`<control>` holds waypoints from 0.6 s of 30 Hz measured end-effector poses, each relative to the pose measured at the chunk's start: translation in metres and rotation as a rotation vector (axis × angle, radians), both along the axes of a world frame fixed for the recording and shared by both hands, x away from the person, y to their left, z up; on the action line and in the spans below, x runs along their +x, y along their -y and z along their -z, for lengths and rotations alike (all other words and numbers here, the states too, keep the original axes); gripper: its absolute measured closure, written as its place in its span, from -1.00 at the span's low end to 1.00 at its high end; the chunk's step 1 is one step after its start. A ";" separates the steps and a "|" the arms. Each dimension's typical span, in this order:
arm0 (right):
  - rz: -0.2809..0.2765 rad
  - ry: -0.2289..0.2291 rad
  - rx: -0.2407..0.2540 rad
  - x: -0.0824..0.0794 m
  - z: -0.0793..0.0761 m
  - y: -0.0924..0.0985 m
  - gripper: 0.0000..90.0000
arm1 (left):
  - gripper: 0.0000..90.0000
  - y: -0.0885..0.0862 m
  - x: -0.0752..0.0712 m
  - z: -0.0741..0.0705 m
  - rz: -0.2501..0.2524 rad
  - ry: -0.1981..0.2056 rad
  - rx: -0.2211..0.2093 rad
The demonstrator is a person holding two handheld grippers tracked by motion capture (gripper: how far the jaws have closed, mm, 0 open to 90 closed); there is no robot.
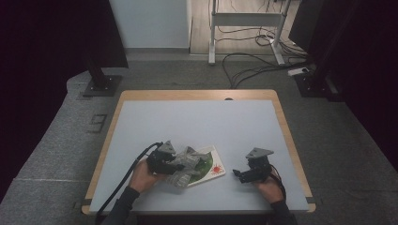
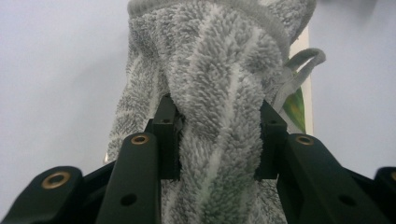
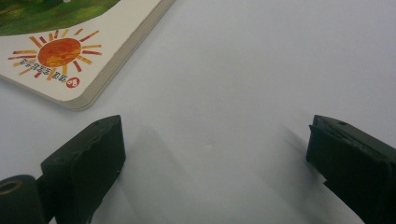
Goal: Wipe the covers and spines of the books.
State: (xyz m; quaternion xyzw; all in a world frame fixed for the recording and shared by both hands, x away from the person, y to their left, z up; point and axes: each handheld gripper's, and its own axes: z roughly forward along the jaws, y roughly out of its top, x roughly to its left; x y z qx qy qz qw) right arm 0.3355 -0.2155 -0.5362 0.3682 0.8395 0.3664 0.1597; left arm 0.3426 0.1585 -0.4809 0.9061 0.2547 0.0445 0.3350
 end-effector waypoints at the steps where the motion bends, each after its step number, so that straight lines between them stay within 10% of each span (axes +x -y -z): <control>1: 0.000 0.000 0.000 0.000 0.000 0.000 -0.91 | 0.36 -0.001 -0.002 0.000 0.000 0.005 0.003; 18: 0.000 0.000 0.000 0.000 0.000 0.000 -0.91 | 0.36 0.009 -0.028 0.002 0.025 0.027 0.003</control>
